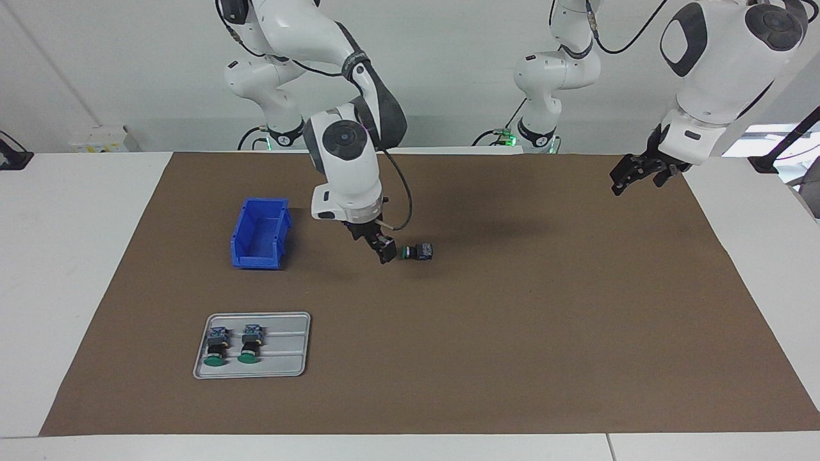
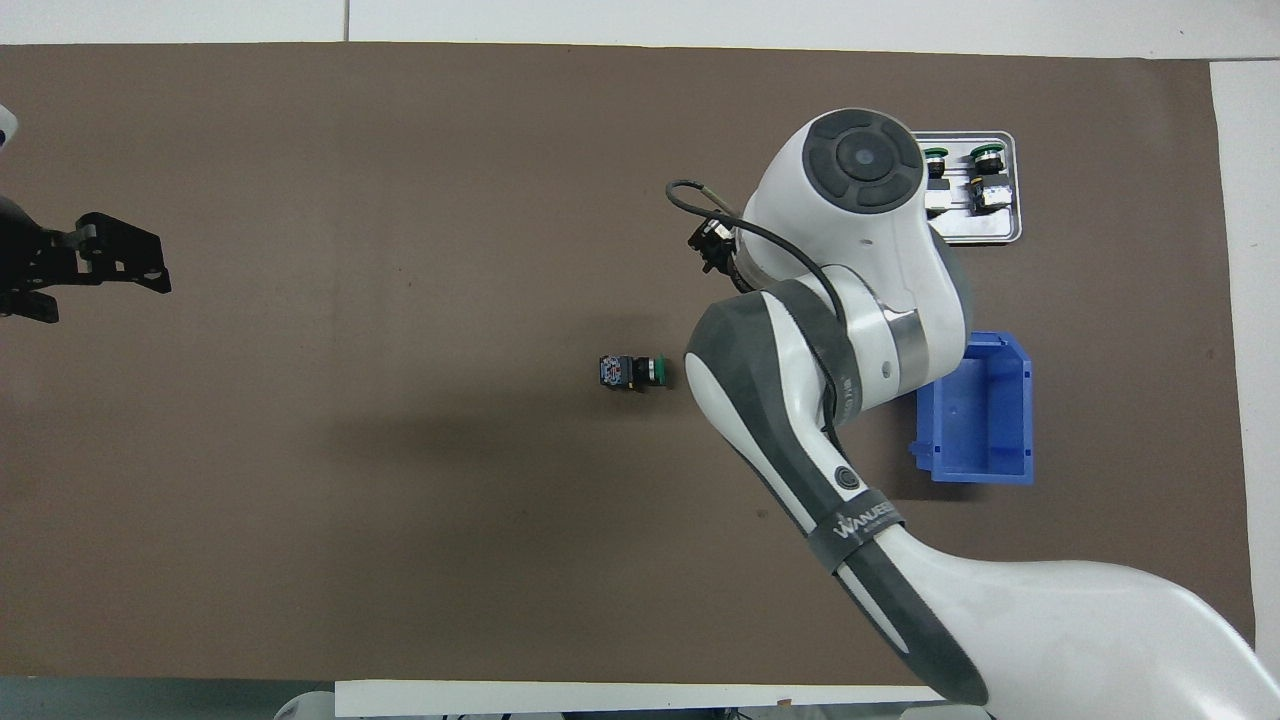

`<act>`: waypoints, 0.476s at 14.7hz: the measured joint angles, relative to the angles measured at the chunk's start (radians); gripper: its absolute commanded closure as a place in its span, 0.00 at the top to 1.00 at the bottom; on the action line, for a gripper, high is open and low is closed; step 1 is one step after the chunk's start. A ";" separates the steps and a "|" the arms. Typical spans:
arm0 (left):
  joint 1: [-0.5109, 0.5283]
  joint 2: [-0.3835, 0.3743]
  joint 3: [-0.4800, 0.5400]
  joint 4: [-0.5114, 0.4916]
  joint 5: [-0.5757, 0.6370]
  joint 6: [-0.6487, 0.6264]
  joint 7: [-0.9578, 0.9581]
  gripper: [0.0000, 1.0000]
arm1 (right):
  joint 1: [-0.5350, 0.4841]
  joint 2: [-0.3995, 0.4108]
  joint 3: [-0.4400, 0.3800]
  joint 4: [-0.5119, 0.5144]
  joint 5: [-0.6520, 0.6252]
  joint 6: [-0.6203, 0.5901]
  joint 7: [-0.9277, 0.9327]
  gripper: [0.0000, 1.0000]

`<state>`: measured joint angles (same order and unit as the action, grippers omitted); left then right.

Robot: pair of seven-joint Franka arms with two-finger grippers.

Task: Place and press button with both arms
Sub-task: 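Set the button on the table and open the right gripper, then reach the left gripper to the button while the right gripper retracts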

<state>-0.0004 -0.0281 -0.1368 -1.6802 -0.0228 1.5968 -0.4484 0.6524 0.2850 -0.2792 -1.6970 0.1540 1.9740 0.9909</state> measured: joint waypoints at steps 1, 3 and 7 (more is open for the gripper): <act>-0.010 0.000 -0.002 0.000 -0.024 0.009 -0.126 1.00 | -0.027 -0.019 -0.001 0.001 -0.012 -0.016 -0.100 0.96; -0.040 0.005 -0.004 0.002 -0.052 0.018 -0.380 1.00 | -0.102 -0.062 -0.003 0.003 -0.037 -0.074 -0.299 0.96; -0.178 0.085 -0.007 0.040 -0.057 0.049 -0.931 0.99 | -0.248 -0.163 -0.005 0.006 -0.104 -0.182 -0.610 0.97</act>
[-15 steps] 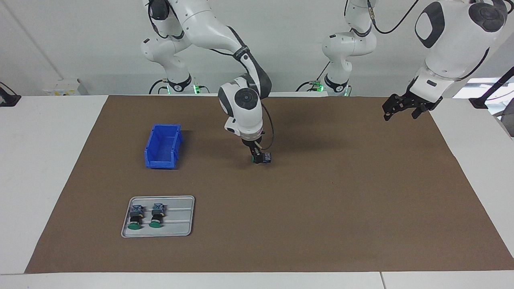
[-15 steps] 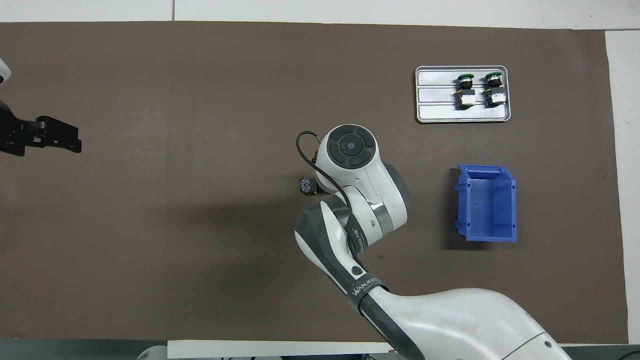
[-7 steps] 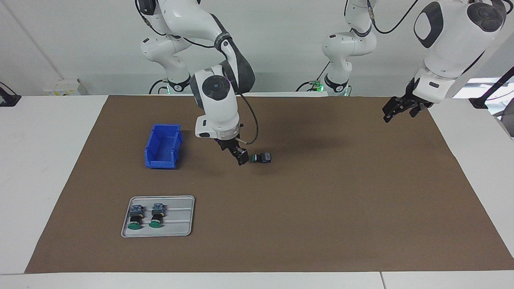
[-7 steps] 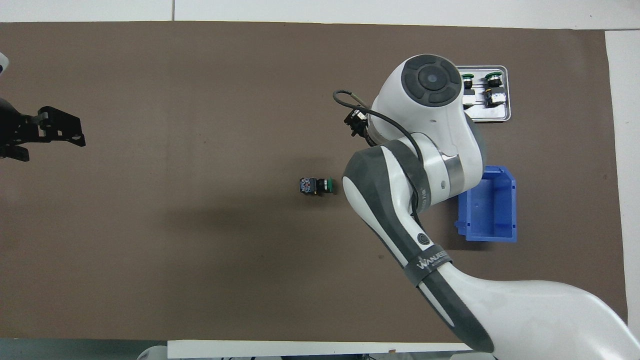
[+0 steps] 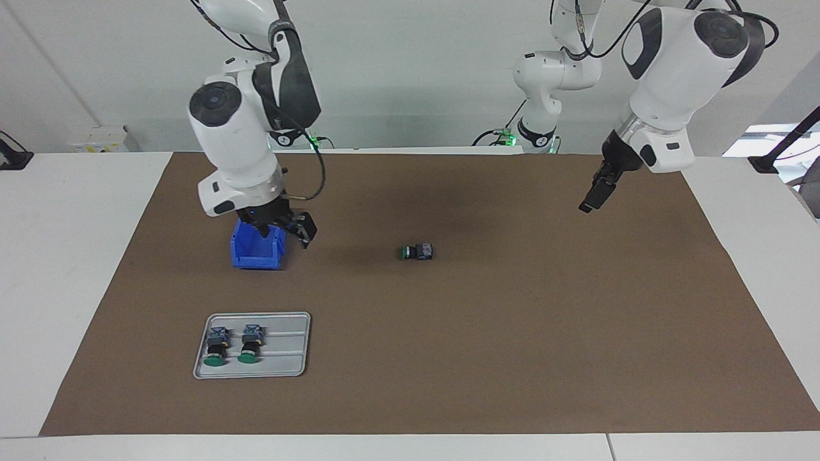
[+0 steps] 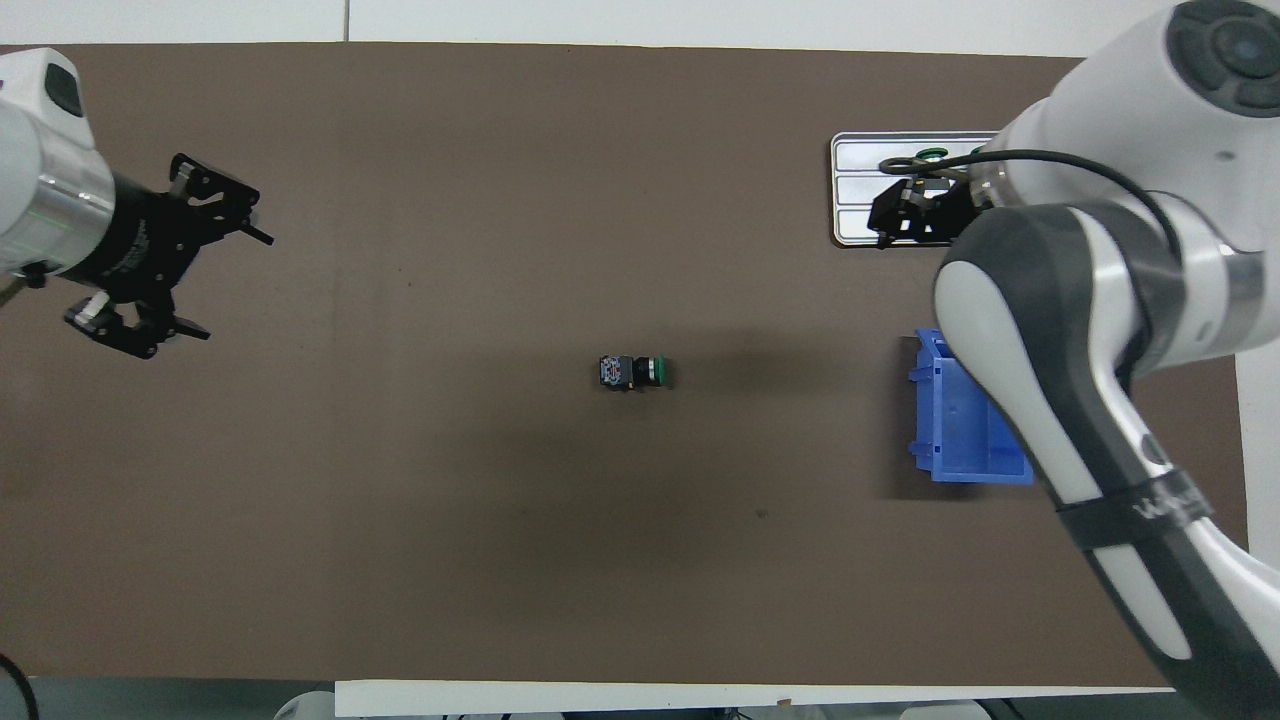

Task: Place and press button with both arms
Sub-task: 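Reach the left gripper to the button while the right gripper retracts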

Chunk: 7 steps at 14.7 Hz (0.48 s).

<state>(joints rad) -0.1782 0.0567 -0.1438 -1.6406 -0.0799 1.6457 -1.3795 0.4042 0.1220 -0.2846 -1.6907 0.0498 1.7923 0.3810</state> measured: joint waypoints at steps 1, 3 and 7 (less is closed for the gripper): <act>-0.041 0.034 -0.001 0.010 0.000 0.030 -0.140 0.99 | -0.022 -0.027 0.000 0.000 -0.023 -0.021 -0.055 0.97; -0.107 0.099 -0.003 0.024 0.001 0.094 -0.387 0.99 | -0.053 -0.078 0.000 0.001 -0.056 -0.061 -0.143 0.97; -0.243 0.190 -0.006 0.030 0.000 0.238 -0.679 0.99 | -0.090 -0.156 0.000 0.000 -0.109 -0.118 -0.187 0.97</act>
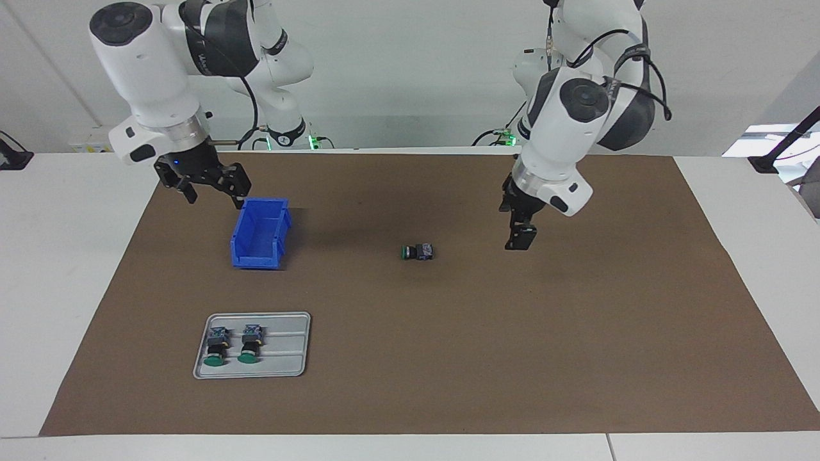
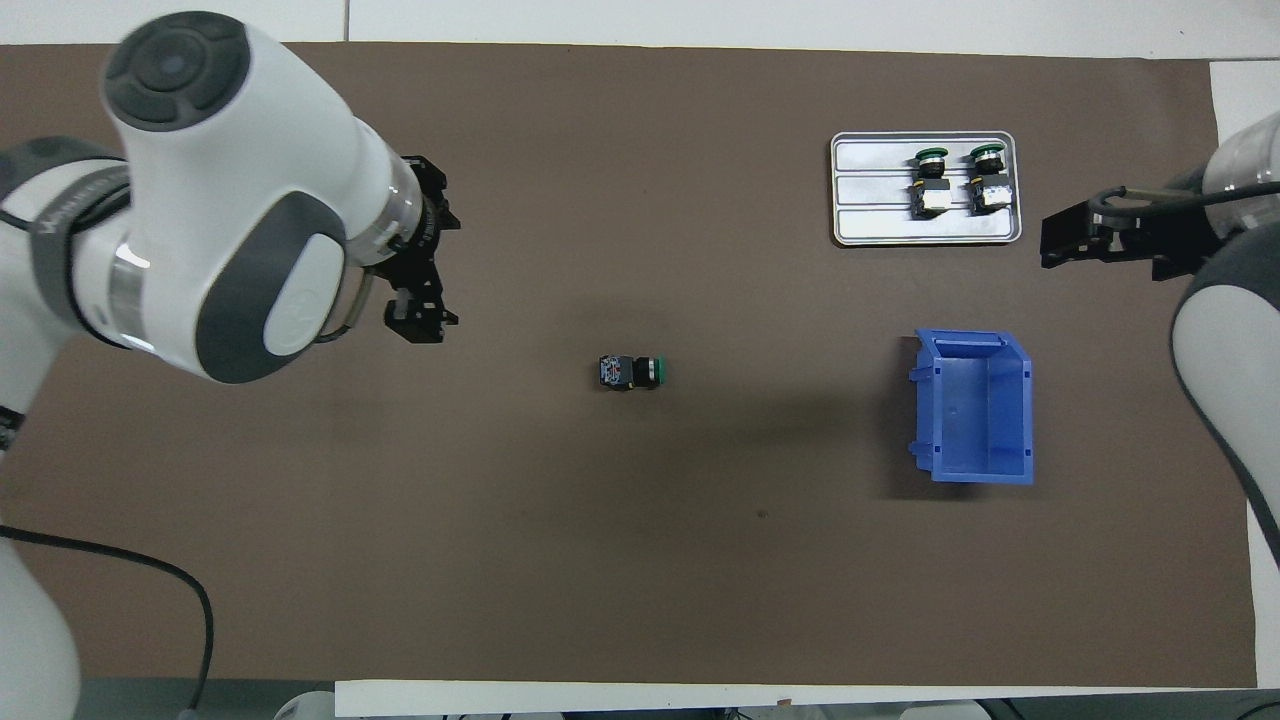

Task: Place and press button with both arms
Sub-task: 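Reach the left gripper to the button while the right gripper retracts, then grasp the green button with the left gripper and lift it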

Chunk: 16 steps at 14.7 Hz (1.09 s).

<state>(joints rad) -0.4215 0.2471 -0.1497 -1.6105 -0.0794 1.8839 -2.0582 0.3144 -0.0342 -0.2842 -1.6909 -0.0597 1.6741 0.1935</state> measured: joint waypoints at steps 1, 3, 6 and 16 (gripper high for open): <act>-0.036 0.019 -0.001 -0.004 0.000 0.039 -0.051 0.99 | -0.011 -0.015 0.000 -0.001 -0.001 -0.013 -0.015 0.98; -0.105 0.050 -0.002 -0.028 0.000 0.107 -0.113 0.99 | -0.022 -0.037 0.000 -0.001 -0.001 -0.034 -0.029 0.98; -0.170 0.104 -0.001 -0.082 0.001 0.213 -0.183 0.99 | -0.021 -0.062 0.006 -0.001 -0.001 -0.055 -0.029 0.98; -0.248 0.167 -0.001 -0.175 0.009 0.361 -0.296 0.98 | -0.020 -0.074 0.009 -0.007 -0.001 -0.059 -0.029 0.99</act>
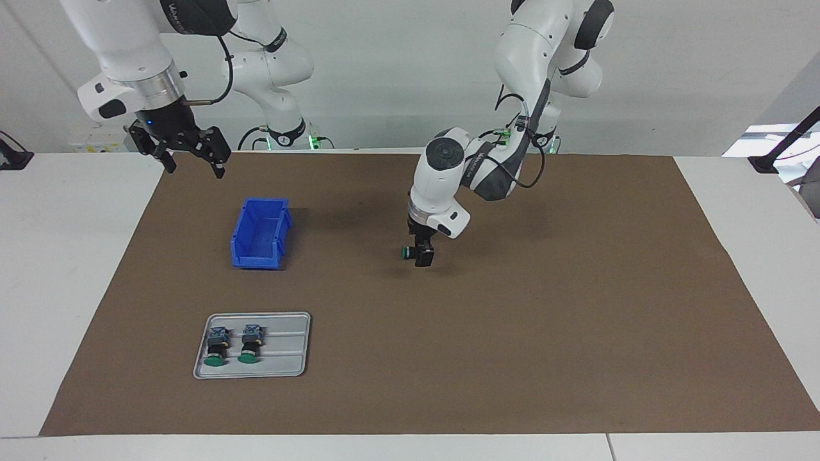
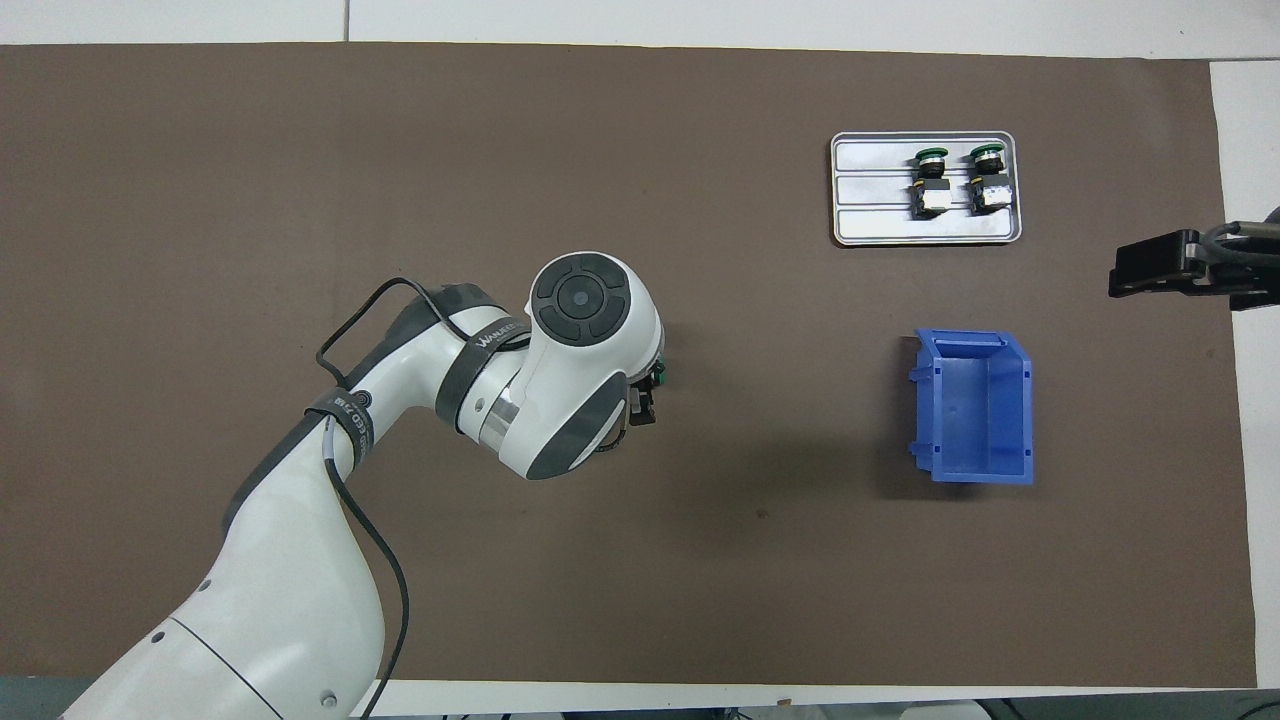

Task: Place and press button with both arms
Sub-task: 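Grasp the green button with the left gripper and lift it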

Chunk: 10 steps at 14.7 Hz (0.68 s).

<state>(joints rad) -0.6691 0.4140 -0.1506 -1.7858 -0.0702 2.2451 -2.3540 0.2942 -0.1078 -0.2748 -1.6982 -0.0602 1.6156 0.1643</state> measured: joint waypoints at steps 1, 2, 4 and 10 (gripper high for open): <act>-0.008 0.000 0.000 -0.004 0.003 0.000 -0.007 0.97 | 0.000 0.000 0.000 0.000 0.000 0.000 0.000 0.99; -0.013 0.000 0.000 -0.008 0.004 0.000 -0.012 0.97 | 0.000 0.000 0.000 0.000 0.000 0.000 0.000 0.99; -0.021 0.005 0.001 -0.021 0.005 0.004 -0.023 0.94 | 0.000 0.000 0.000 0.000 0.000 0.000 0.000 0.99; -0.029 0.014 0.009 -0.031 0.016 0.058 -0.064 0.92 | 0.000 0.000 0.000 -0.001 0.000 0.000 0.000 0.99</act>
<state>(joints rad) -0.6984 0.4283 -0.1420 -1.8164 -0.0538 2.3033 -2.4185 0.2942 -0.1078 -0.2749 -1.6990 -0.0602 1.6156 0.1643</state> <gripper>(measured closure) 0.070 0.009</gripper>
